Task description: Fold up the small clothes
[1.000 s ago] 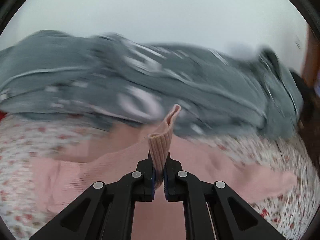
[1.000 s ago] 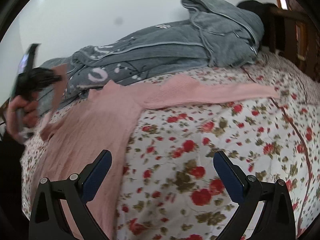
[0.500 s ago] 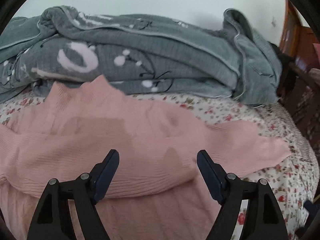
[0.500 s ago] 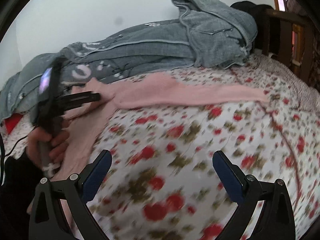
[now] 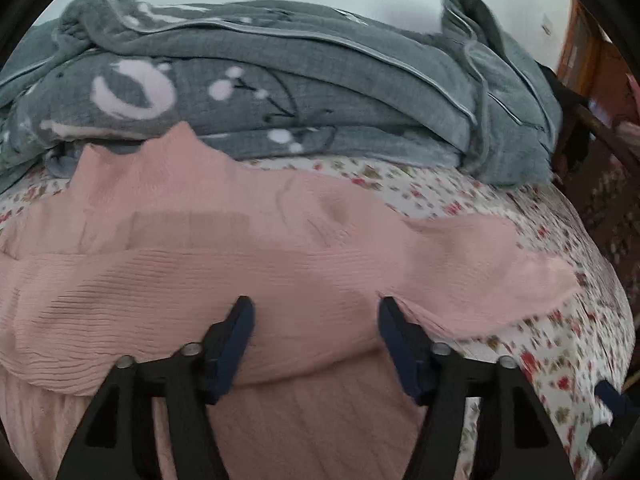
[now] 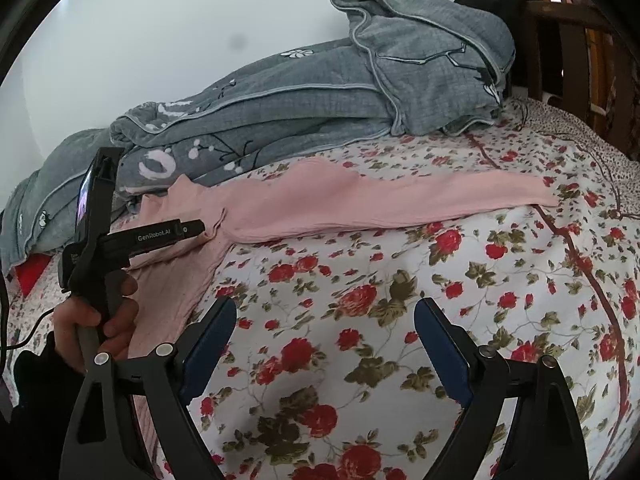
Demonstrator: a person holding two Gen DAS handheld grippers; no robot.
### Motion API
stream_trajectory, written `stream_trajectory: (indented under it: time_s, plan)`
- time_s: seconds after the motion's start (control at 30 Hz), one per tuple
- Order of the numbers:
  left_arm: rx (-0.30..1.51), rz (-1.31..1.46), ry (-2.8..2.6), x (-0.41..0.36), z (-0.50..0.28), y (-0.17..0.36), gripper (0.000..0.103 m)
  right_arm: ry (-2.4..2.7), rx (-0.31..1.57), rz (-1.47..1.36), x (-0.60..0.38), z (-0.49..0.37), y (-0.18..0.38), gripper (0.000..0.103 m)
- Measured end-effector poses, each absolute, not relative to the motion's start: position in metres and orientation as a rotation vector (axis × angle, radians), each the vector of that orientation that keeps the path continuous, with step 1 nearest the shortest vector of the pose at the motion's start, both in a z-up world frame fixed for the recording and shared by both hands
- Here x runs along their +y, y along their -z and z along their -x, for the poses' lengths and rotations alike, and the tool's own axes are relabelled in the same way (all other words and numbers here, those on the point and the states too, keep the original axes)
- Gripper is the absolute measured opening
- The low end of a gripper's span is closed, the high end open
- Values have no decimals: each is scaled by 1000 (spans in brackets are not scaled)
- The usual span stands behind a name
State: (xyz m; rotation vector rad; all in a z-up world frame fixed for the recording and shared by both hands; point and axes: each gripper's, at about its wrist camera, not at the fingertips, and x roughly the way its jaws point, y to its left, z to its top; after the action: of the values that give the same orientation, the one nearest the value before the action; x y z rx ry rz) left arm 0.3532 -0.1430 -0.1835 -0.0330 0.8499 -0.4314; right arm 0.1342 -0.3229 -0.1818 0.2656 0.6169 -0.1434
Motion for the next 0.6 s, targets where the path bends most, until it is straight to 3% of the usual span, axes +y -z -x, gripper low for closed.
stream_trajectory:
  time_s: [0.03, 0.2, 0.27, 0.3, 0.43, 0.6]
  plan:
    - [856, 4, 447, -147, -350, 183, 77, 148, 614, -254, -324, -133, 180, 90]
    - [874, -232, 353, -184, -344, 194, 78, 193, 589, -247, -344, -123, 174, 90]
    - [835, -259, 359, -188, -339, 189, 54, 186, 596, -298, -352, -122, 177, 90]
    - [819, -256, 367, -187, -336, 185, 35, 180, 599, -311, -353, -121, 179, 90]
    - [812, -260, 367, -184, -335, 182, 10, 166, 598, -308, -349, -118, 182, 90]
    - [781, -199, 365, -177, -338, 169, 7, 162, 590, -262, -345, -114, 177, 90]
